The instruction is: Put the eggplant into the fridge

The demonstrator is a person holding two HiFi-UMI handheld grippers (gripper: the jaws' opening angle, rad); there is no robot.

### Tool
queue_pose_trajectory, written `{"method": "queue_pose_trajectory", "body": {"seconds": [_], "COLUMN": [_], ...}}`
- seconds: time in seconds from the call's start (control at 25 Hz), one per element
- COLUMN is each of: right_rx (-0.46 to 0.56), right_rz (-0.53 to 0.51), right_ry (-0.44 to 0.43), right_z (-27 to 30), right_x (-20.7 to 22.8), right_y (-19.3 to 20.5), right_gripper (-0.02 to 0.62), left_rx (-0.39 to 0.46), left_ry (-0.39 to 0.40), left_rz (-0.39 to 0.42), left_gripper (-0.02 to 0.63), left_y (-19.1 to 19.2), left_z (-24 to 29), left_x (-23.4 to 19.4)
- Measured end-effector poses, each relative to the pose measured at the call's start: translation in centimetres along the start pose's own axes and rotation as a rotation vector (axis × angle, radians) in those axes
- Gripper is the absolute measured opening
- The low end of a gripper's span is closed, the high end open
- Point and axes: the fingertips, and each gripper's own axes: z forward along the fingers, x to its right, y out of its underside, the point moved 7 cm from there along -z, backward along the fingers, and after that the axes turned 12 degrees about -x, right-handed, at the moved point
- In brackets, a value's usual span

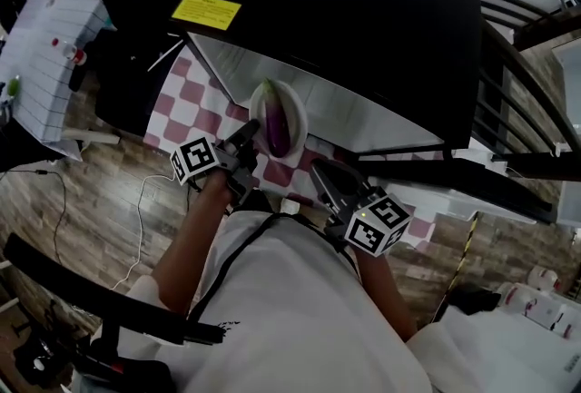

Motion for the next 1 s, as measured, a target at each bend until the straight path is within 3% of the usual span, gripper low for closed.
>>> {"method": "queue_pose_trajectory", "body": {"seconds": [0.36,1.0], "right_rx": [0.048,0.074], "right_rz": [0.038,0.079], "right_ry": [0.087,0.25], "right_z": [1.9,3.0], "right_x": [-0.5,3.4], "right_y": [-1.3,-0.8], "right_gripper": [0.006,0.006], "left_rx": [-0.101,-0.175], "left_ry": [-0.005,-0.005], "left_rz": [0.029,0.038], "left_gripper": [0.023,0.023], "left_y": [-2.9,-4.8], "left_z": [1.6,5.5], "left_x": [-0.9,-3.5]}}
